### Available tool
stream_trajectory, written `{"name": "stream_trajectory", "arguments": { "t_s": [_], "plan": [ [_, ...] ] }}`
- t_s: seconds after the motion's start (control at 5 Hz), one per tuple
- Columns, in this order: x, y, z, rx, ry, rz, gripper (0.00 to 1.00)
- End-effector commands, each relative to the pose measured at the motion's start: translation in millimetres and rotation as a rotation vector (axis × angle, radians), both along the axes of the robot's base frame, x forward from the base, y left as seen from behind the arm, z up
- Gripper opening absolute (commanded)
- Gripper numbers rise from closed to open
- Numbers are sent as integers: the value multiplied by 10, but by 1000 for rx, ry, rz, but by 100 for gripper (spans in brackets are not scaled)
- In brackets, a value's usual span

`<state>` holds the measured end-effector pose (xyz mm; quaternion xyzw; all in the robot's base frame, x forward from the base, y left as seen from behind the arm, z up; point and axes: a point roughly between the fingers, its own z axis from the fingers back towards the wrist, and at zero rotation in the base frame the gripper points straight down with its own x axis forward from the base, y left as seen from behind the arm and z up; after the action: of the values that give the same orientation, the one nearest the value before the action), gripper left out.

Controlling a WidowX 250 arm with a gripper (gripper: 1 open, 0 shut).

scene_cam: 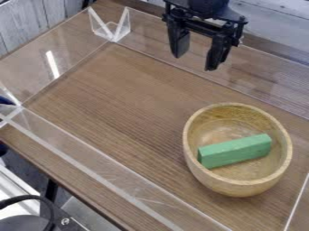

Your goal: Remove the green block from inside the brown bowl and put it on the table

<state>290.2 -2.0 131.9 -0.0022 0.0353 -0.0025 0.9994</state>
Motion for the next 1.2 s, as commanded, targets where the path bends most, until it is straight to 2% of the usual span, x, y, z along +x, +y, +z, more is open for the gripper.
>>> {"name": "stream_trajectory", "arguments": {
  "t_s": [0.0,0.2,0.4,0.6,0.8,1.0],
  "plan": [
    [-86,-193,-147,-6,21,-66,100],
    [-179,-309,-137,-13,8,-69,0],
    [-188,-402,-126,-17,-9,-61,100],
    [-138,-533,-171,-37,0,-148,100],
    [-80,-712,-245,-62,8,-303,100],
    [-120,-855,-355,-53,-17,-394,100]
  ]
}}
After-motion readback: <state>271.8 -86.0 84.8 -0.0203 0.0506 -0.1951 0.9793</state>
